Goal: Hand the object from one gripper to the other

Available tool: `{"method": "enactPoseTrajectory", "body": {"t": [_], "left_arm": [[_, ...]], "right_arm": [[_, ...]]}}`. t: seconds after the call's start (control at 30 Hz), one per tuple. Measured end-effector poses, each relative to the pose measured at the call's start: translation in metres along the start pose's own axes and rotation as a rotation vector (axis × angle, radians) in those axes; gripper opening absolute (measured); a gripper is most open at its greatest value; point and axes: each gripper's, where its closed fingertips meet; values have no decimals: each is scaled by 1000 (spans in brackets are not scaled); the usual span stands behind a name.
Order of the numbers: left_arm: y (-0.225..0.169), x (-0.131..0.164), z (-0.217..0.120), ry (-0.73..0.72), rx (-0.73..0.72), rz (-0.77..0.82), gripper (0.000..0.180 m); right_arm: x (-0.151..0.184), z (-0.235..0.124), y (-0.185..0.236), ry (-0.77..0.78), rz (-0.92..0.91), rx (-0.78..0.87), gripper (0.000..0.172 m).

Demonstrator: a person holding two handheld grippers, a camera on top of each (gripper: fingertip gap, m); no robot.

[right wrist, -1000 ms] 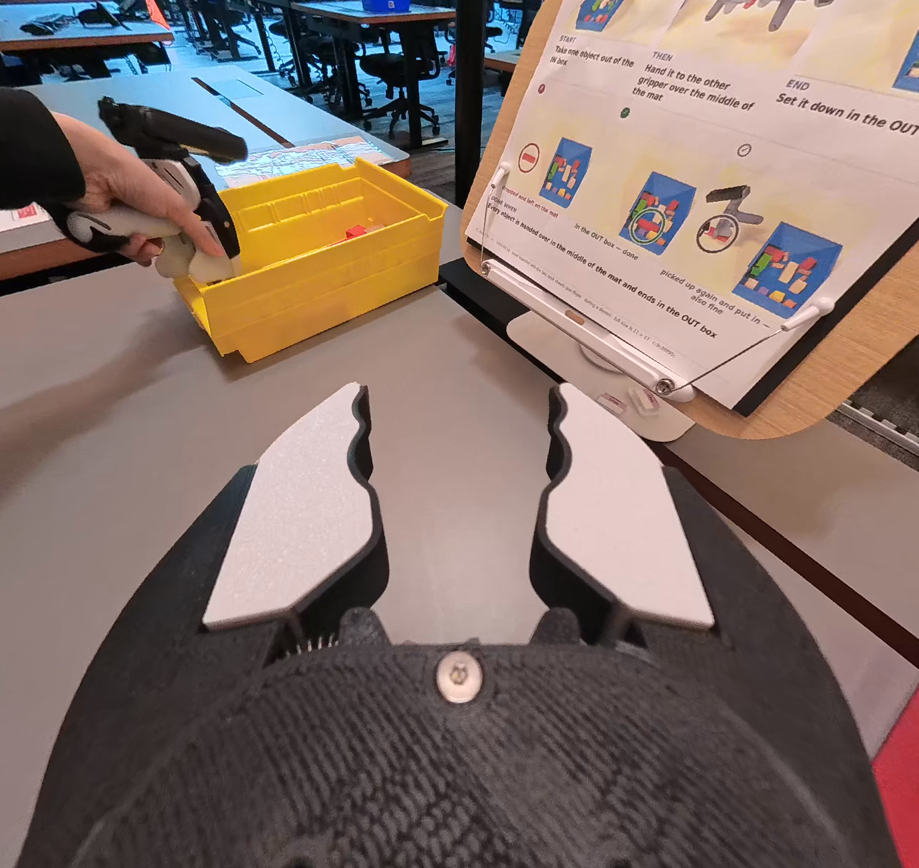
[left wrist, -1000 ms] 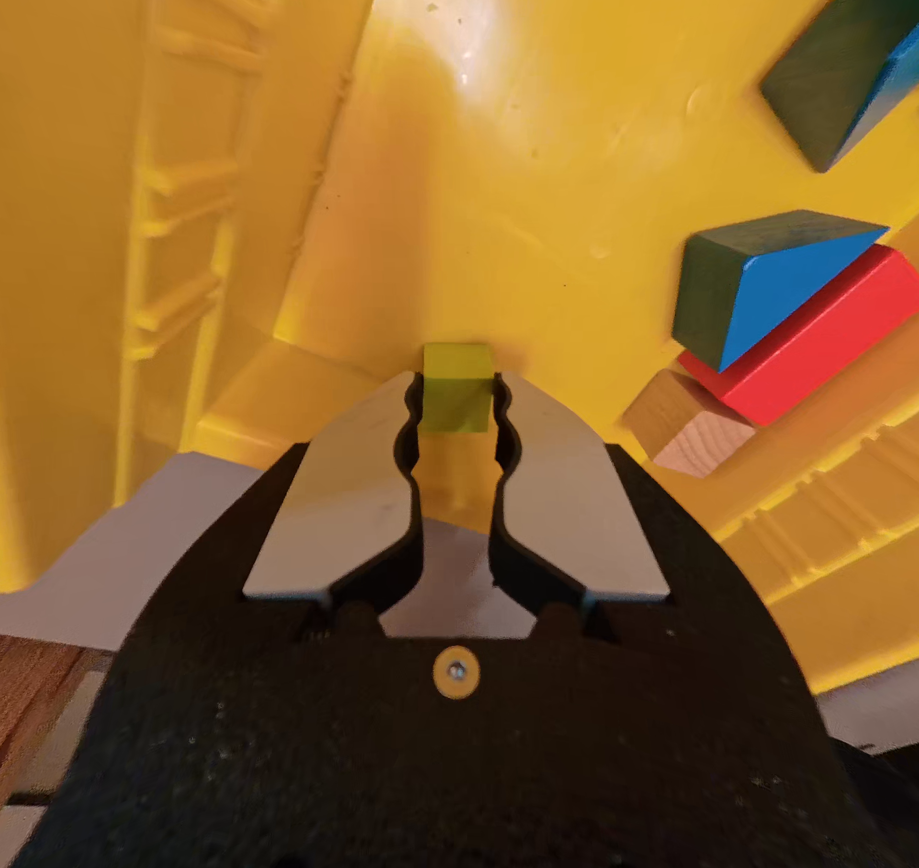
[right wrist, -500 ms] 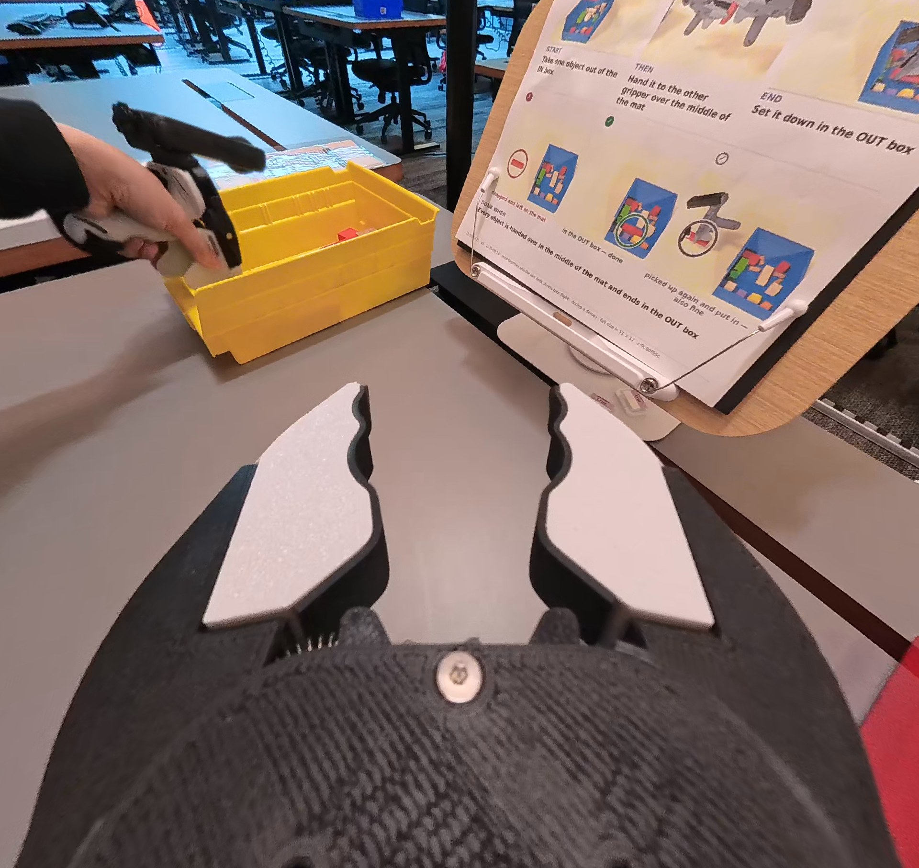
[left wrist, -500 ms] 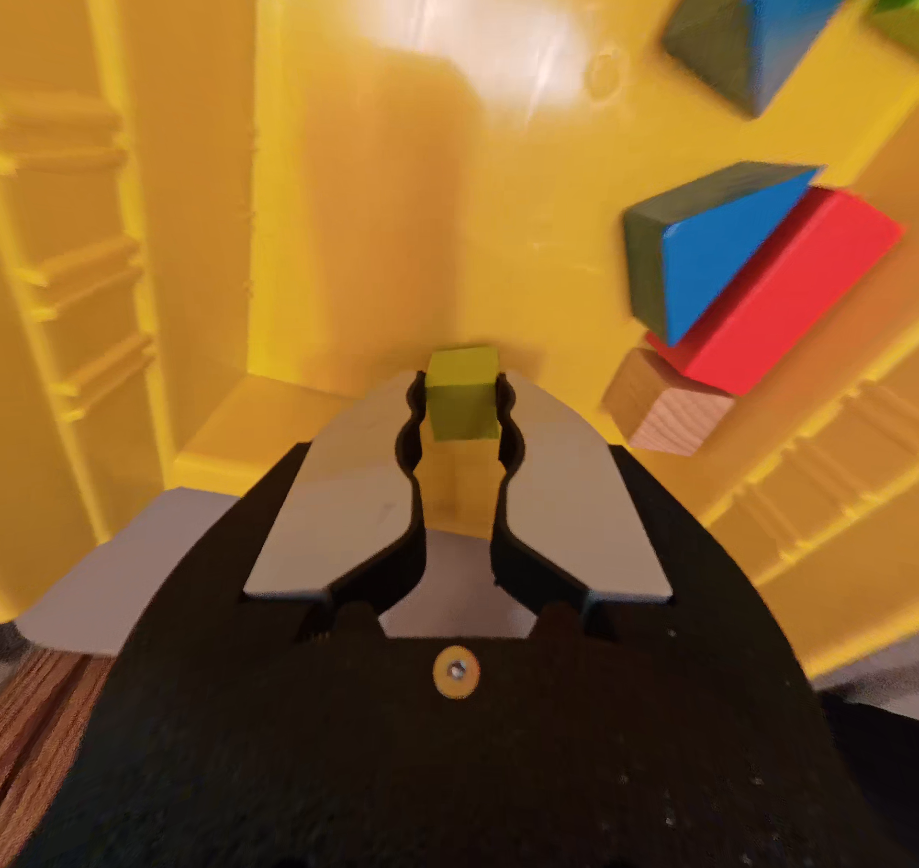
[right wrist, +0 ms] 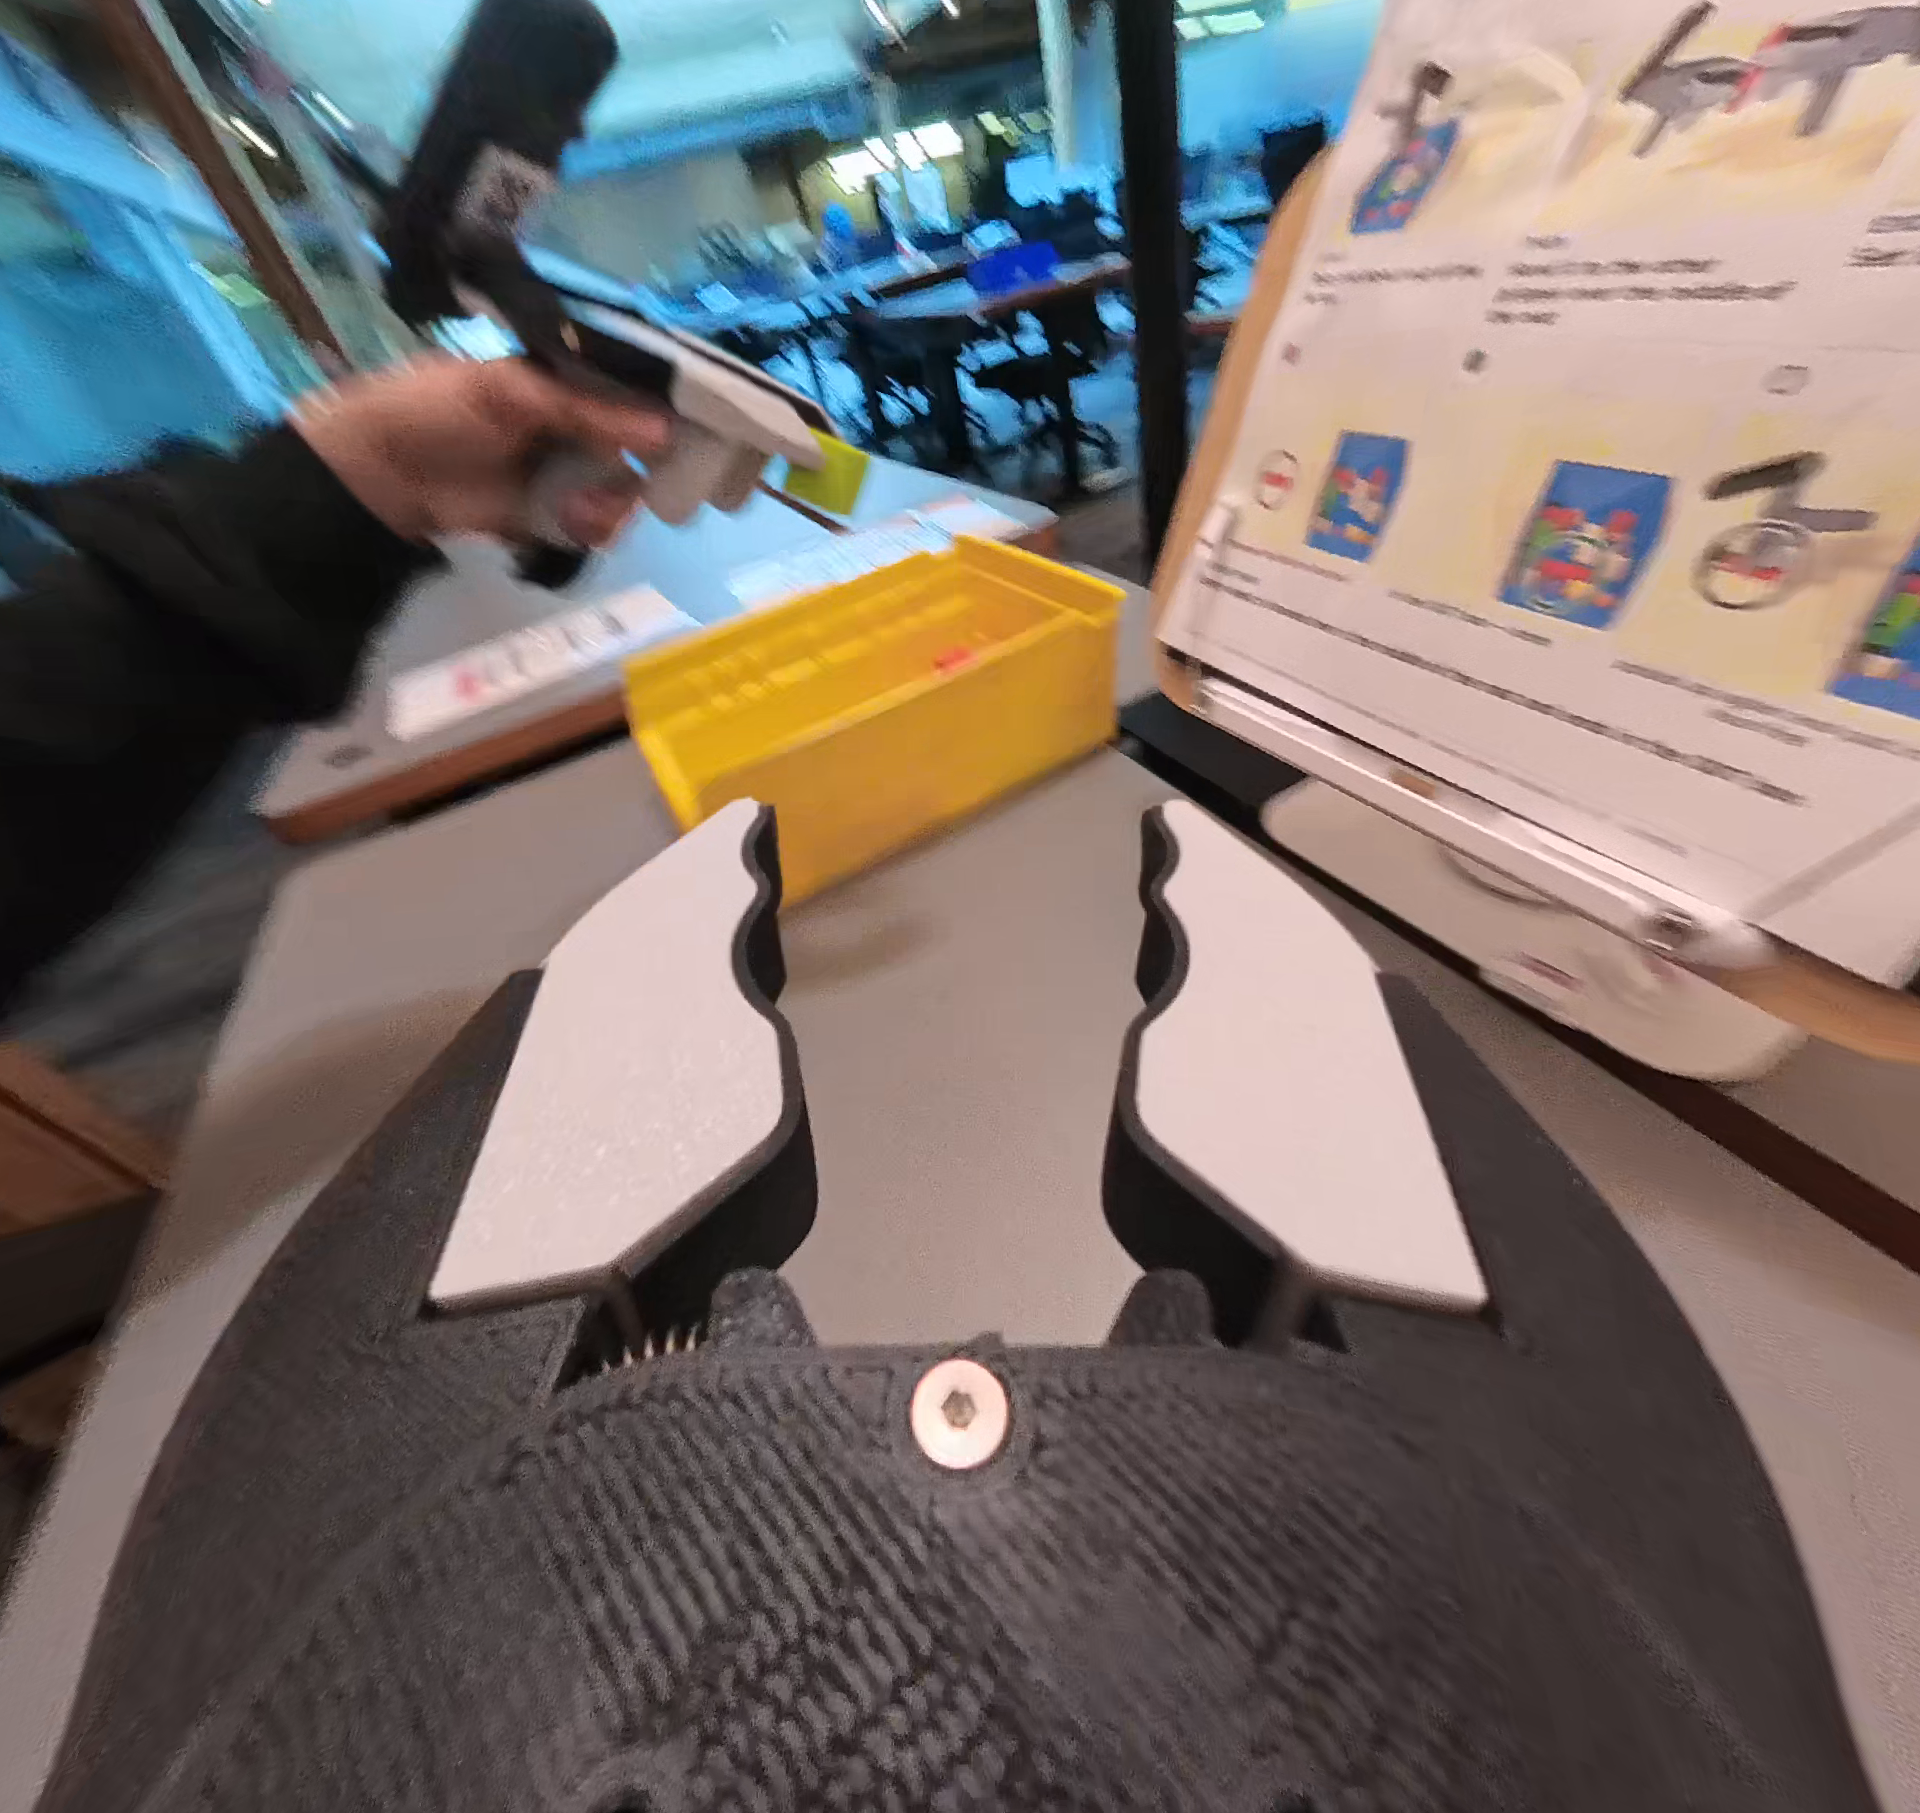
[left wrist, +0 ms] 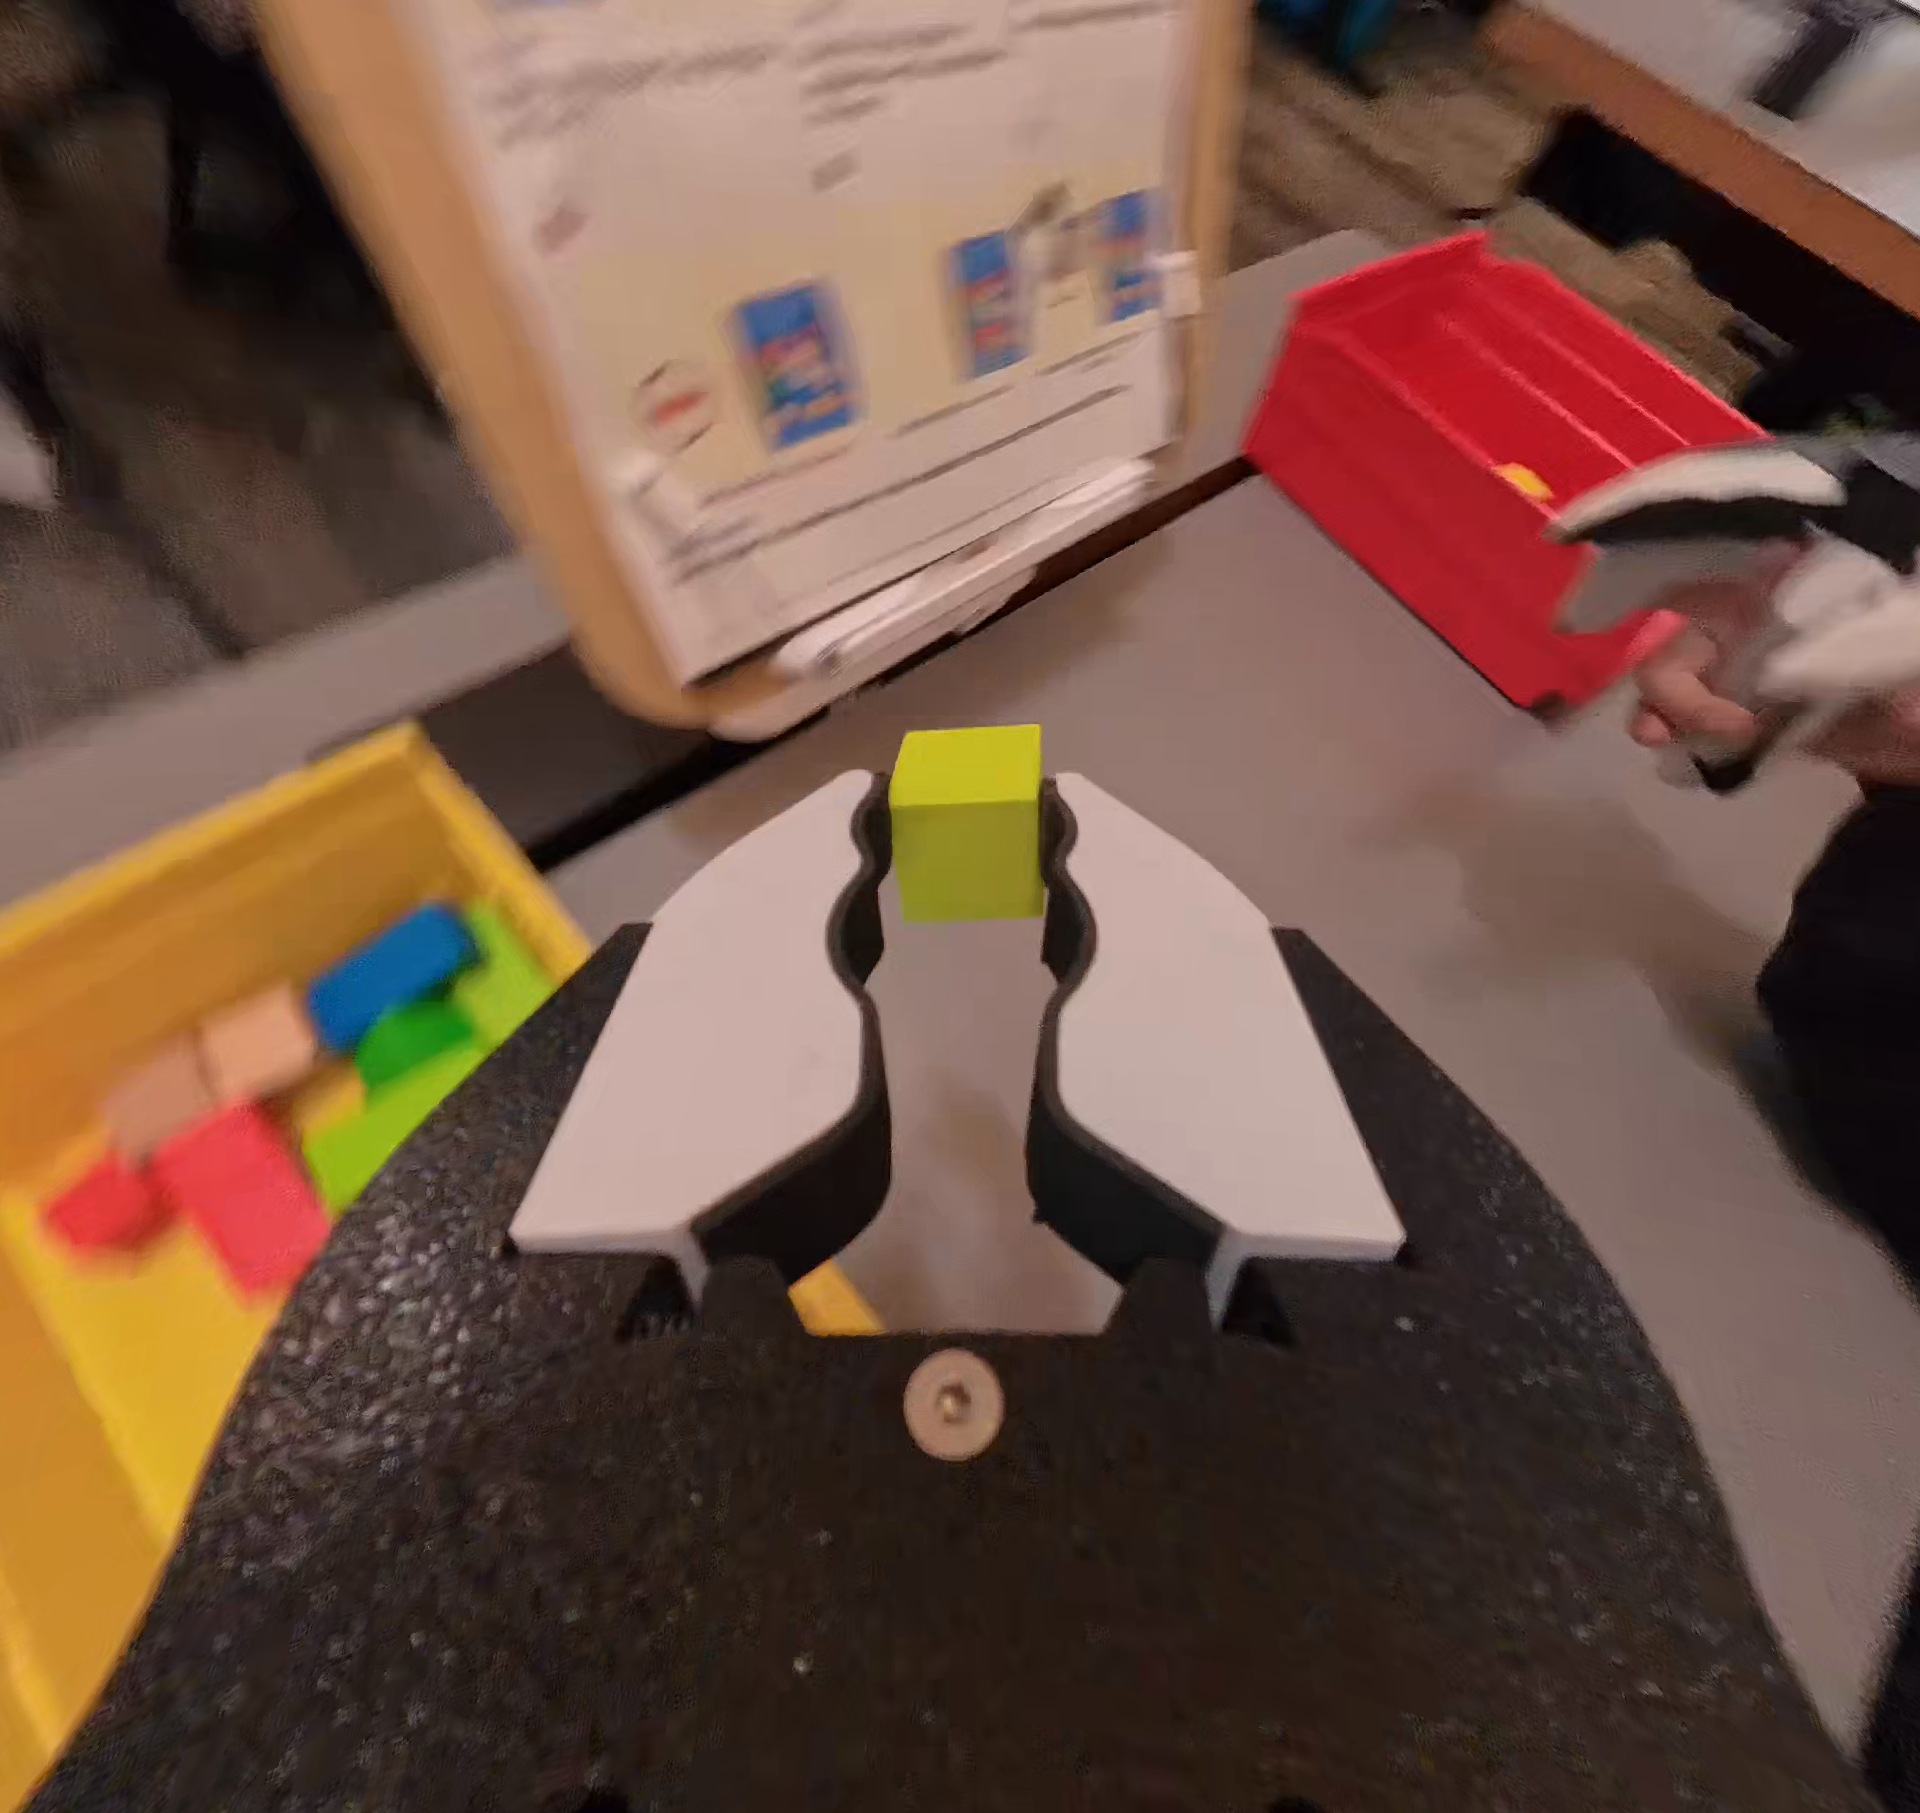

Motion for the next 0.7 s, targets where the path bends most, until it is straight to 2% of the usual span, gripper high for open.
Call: {"method": "enactPoseTrajectory", "body": {"t": [0.13,0.23,0.3,0.4,0.47,0.53,0.63,0.7], "left_arm": [[-85,-7,12,-212,50,485,27],[-118,4,34,-323,2,737,26],[-140,9,44,-408,8,844,26],[-165,16,54,-493,18,957,26],[-175,19,58,-528,10,1015,26],[-185,22,59,-568,7,1070,26],[-199,27,60,-604,28,1143,26],[-202,29,66,-570,27,1197,26]], "right_arm": [[-21,0,28,-142,99,-215,63],[-6,14,35,-42,75,-236,71],[9,23,40,52,93,-275,83],[16,26,50,82,151,-397,88],[18,24,56,78,193,-487,83],[21,20,63,87,193,-573,66],[26,15,68,100,210,-656,63],[28,14,67,102,239,-684,61]]}}
Point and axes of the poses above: each gripper's, where its closed fingertips meet, z out along the fingers, x out of its underside, y = z × x across the jaws, and after that the axes turned 13 degrees about y, right-handed
